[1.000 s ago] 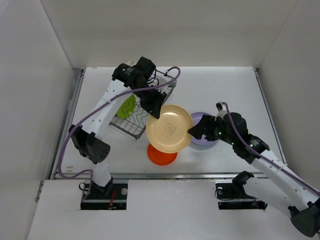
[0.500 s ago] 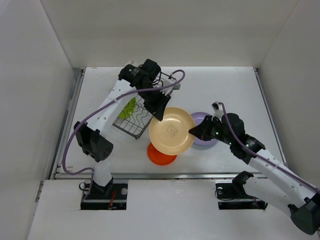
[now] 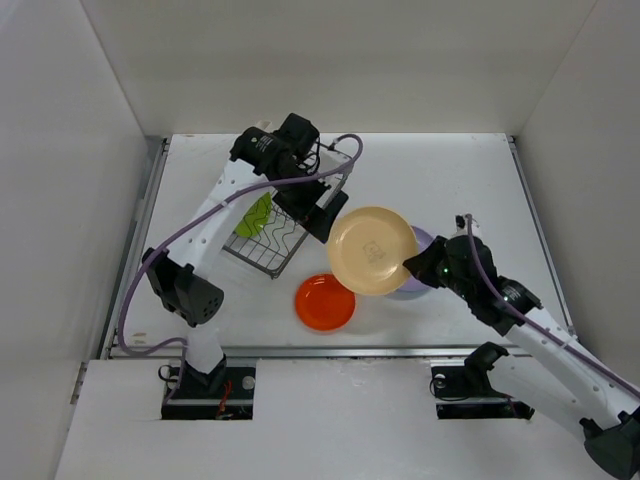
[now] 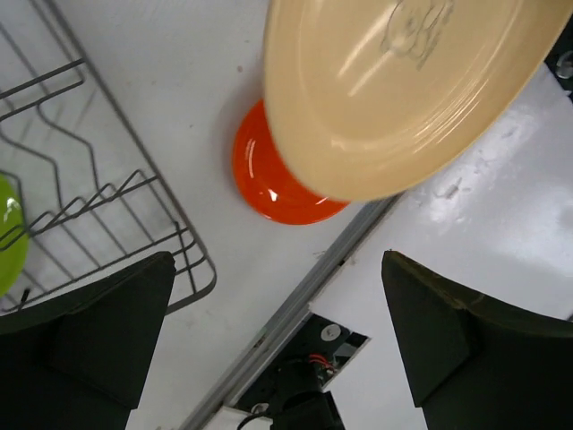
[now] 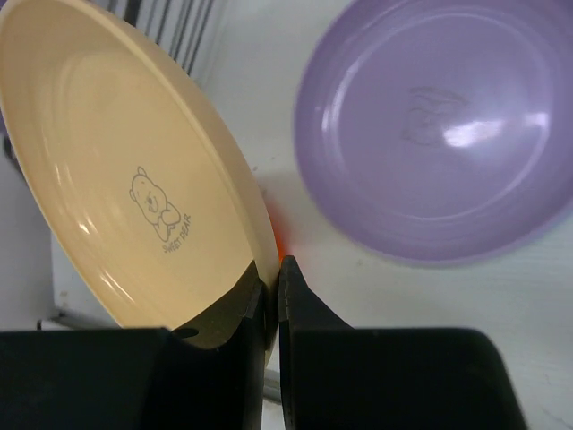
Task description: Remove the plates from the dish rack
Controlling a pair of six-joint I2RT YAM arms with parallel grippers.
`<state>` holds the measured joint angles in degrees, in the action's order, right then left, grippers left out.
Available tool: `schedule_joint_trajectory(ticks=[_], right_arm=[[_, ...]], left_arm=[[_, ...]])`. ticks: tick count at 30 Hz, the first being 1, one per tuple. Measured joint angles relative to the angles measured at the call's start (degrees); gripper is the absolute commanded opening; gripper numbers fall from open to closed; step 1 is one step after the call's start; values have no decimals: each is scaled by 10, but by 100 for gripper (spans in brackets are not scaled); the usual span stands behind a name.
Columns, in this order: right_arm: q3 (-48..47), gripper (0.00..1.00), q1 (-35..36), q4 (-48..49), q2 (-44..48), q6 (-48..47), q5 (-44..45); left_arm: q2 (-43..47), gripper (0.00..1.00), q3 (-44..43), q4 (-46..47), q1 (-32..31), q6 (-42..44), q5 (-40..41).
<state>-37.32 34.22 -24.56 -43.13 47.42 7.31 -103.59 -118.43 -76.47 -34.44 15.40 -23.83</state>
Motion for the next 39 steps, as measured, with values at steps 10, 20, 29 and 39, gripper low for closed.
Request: schedule_joint_trajectory(ticks=[10, 20, 29, 39], right_arm=[[-26, 0, -17, -113, -40, 132, 193], [-26, 0, -41, -118, -74, 178, 244], [-21, 31, -42, -104, -141, 186, 240], [-21, 89, -42, -103, -147, 184, 238]], left_arm=[[113, 100, 30, 35, 58, -20, 118], [132, 100, 79, 42, 74, -20, 134], [132, 100, 79, 42, 76, -18, 134], [132, 100, 79, 42, 76, -18, 133]])
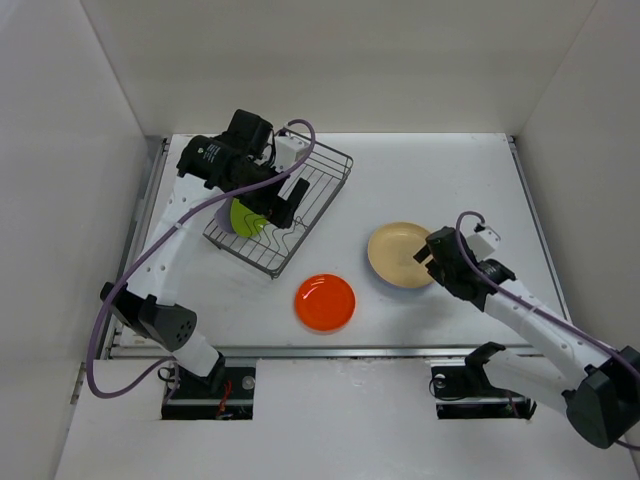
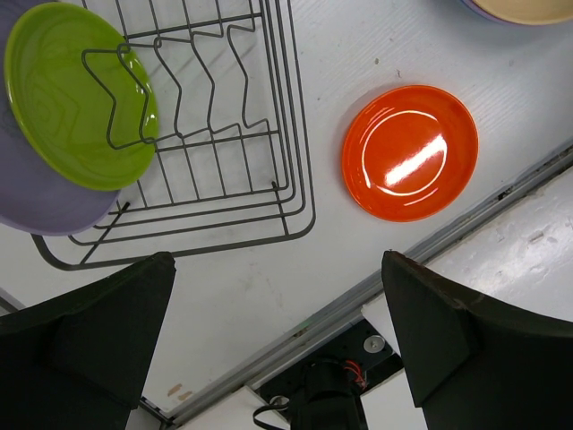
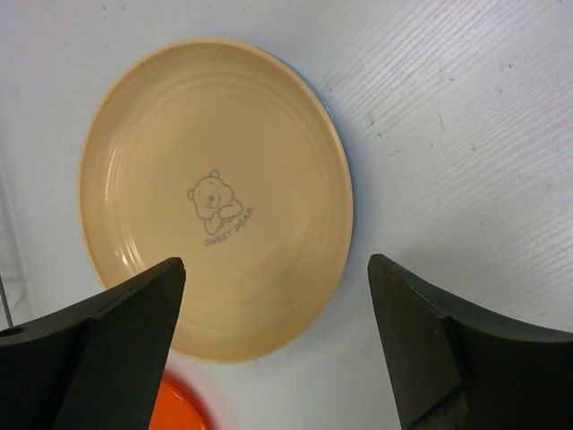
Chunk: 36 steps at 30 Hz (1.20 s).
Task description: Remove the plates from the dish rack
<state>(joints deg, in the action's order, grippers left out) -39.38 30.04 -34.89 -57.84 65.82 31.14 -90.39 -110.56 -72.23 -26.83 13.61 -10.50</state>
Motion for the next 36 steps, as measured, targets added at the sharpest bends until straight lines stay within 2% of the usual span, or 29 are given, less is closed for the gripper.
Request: schedule_joint_trajectory(ticks=[2, 4, 8, 11, 14, 15, 20, 24, 26, 27, 29, 36], right_arm=[[0, 89, 0, -9, 9, -5, 0], [1, 85, 0, -9, 22, -16, -1], [5, 69, 0, -5, 29, -37, -7], [5, 68, 0, 16, 16, -79, -34], [-29, 66, 0, 37, -43, -136, -69], [-54, 63, 0, 38, -77, -151, -77], [-184, 62, 1, 61, -250, -198, -92], [-198, 62, 7, 64, -316, -210, -100], [-198, 62, 9, 63, -328, -210, -104], [-197, 62, 10, 63, -329, -210, -105], [-197, 62, 12, 66, -329, -210, -106], [-186, 62, 12, 71, -325, -210, -106]], left_arm=[[0, 100, 0, 0, 0, 0, 0], [-2, 100, -2, -1, 0, 0, 0], [-21, 100, -32, -7, 0, 0, -2], [-29, 100, -41, -7, 0, 0, -4], [-29, 100, -43, -9, 0, 2, -1], [-29, 100, -43, -9, 0, 3, 1], [-30, 100, -43, -9, 7, 3, 4], [-29, 100, -24, -4, 25, 3, 30], [-29, 95, -9, 1, 31, 4, 55], [-29, 85, -1, 2, 34, 7, 67], [-29, 76, 19, 9, 36, 14, 88], [-80, 71, 65, 39, 36, 26, 157]])
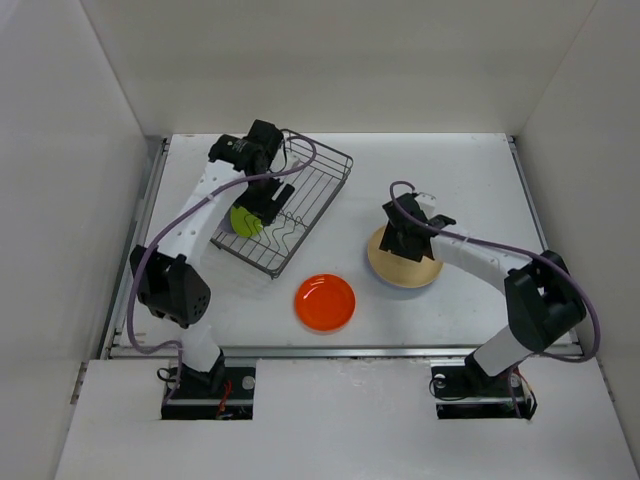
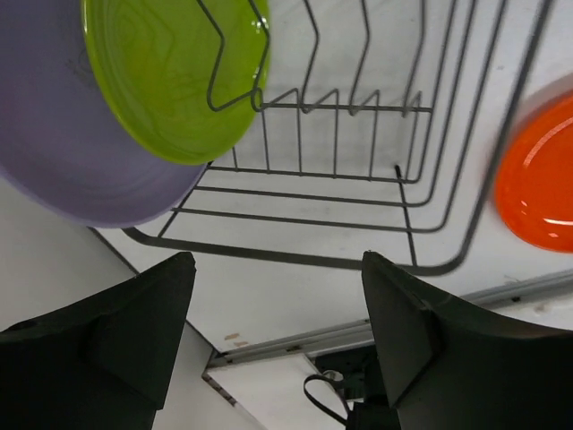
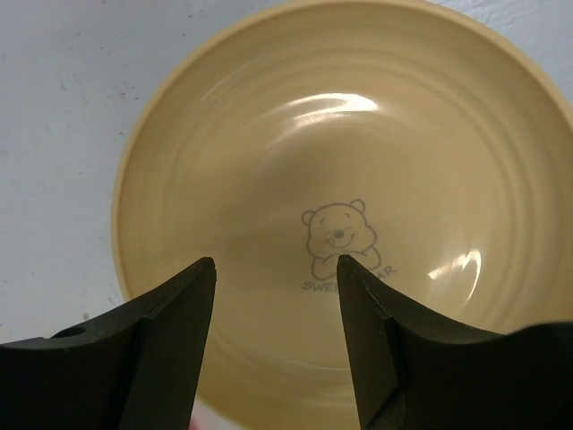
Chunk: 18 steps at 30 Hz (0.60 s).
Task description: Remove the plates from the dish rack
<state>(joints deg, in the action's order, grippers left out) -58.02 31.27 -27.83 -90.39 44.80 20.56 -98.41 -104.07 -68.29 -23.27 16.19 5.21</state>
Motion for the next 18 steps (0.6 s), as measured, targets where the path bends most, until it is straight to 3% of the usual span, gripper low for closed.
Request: schedule_joint_trajectory(ticks=[11, 18], right_arm=[[19, 62, 46, -4, 135, 13, 28], [37, 62, 54, -23, 157, 27, 42]], left_arm=[[-77, 69, 6, 91, 1, -6, 145], [-115, 68, 5, 115, 27, -6, 160]])
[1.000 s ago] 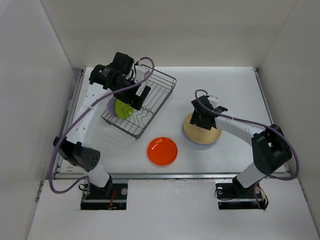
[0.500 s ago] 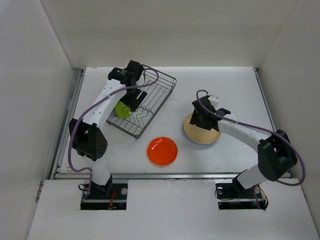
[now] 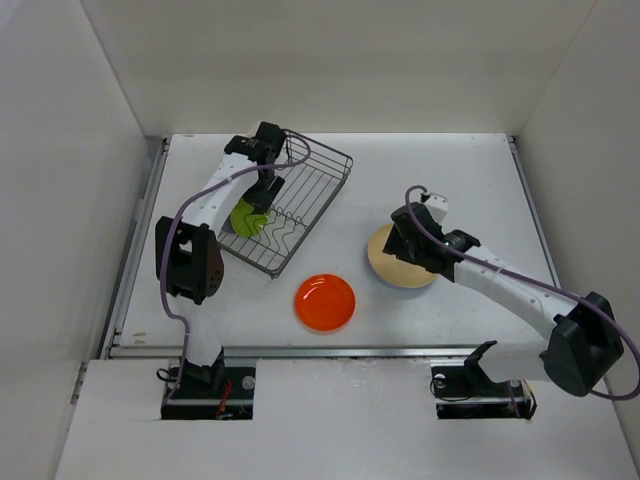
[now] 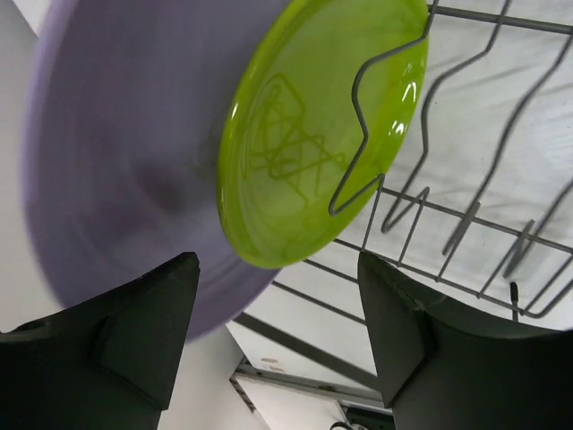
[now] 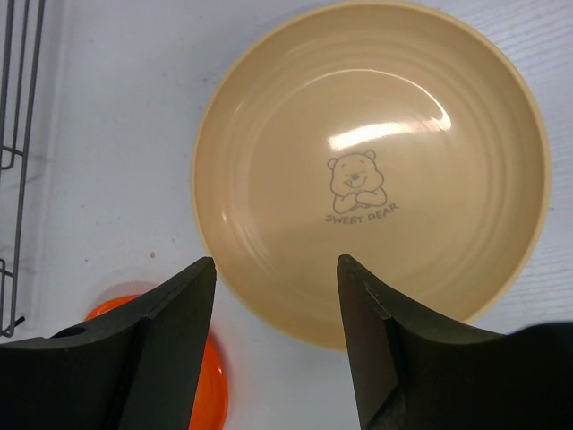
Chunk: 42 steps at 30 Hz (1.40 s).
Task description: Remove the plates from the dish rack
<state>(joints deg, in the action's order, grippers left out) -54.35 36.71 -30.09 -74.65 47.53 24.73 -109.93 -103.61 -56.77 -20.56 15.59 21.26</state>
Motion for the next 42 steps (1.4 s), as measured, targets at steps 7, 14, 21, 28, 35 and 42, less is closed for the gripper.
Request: schedule_joint_trajectory(ticks=[7, 14, 21, 28, 35, 42], right_arm=[[17, 62, 9, -18, 23, 10, 2], [17, 62, 12, -28, 30, 15, 3], [17, 62, 27, -38, 31, 20, 4], [4, 63, 48, -66, 58, 24, 4], [5, 63, 50, -70, 136, 24, -10], [23, 63, 50, -79, 189, 31, -15]], left_arm=[[-64, 34, -22, -9, 33, 0, -40], [-64, 0, -47, -30, 54, -10, -80], [-60, 0, -92, -66, 54, -12, -93], [-3, 0, -201, -112, 33, -6, -112], [82, 0, -239, -141, 0, 6, -132], [106, 0, -238, -159, 6, 10, -148]])
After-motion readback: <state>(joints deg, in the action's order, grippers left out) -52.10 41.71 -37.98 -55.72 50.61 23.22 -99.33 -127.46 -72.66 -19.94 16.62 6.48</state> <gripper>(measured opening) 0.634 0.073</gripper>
